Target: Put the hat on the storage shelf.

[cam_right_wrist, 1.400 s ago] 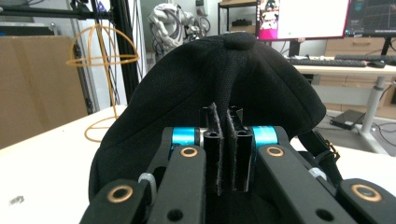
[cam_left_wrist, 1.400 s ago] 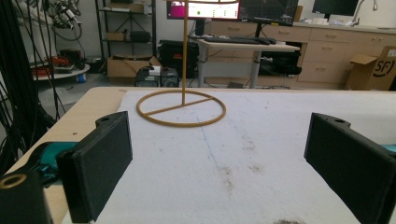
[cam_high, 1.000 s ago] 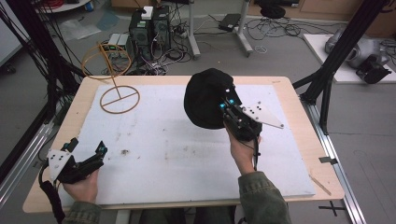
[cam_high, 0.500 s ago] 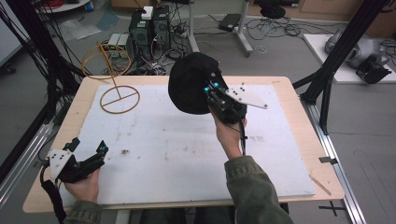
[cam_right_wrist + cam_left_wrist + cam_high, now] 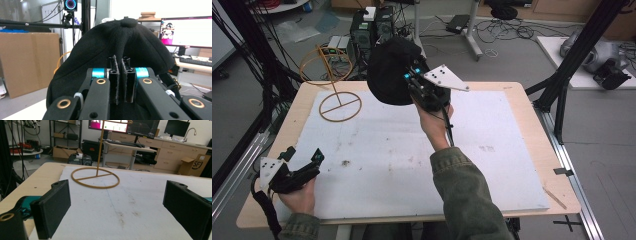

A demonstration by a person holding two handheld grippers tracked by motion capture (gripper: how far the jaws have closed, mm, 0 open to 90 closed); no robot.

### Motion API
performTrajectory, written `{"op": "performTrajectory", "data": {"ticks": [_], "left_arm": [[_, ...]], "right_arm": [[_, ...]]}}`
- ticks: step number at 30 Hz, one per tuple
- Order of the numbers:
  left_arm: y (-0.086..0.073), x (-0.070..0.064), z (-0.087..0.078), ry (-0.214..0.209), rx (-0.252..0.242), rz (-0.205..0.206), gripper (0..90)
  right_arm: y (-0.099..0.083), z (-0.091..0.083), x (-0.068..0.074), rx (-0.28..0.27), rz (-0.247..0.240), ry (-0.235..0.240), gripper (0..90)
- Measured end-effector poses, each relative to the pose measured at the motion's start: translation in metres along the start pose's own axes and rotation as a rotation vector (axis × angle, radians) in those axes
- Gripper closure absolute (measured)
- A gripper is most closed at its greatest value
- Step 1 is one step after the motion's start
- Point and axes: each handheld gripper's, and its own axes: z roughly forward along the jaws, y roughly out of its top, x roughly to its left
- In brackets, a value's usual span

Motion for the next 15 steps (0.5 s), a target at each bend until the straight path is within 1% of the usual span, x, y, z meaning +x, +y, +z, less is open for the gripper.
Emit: {"op": "performTrajectory", "data": {"ticks": [1,2,3,4,5,7,10,12,15], "left_arm": [[0.000,0.001,0.000,0.000,0.000,-0.001,8.0],[0.001,0.001,0.000,0.003,-0.002,-0.001,8.0],[0.001,0.001,0.001,0.005,-0.003,0.002,8.0],[0.001,0.001,0.001,0.005,-0.002,0.009,8.0],[0.002,0.001,0.002,0.002,-0.003,0.007,8.0],[0.002,0.001,0.003,-0.004,-0.004,0.004,8.0],[0.001,-0.002,0.005,-0.012,0.003,-0.001,8.0],[0.000,-0.004,0.006,-0.019,0.003,0.006,8.0],[0.000,-0.007,0.007,-0.029,0.003,0.006,8.0]], "right_arm": [[0.001,0.002,0.001,0.004,0.003,0.004,87.1],[0.004,0.010,0.005,0.004,-0.003,0.016,87.1],[0.004,0.010,0.005,0.004,-0.003,0.016,87.1],[0.005,0.014,0.006,-0.001,-0.015,0.021,87.1],[0.008,0.018,0.008,0.008,-0.010,0.025,87.1],[0.011,0.026,0.010,0.011,-0.018,0.023,86.8],[0.016,0.041,0.012,0.018,-0.013,0.017,86.8],[0.020,0.053,0.016,0.023,-0.018,0.023,86.9],[0.021,0.059,0.018,0.023,-0.021,0.024,86.9]]}}
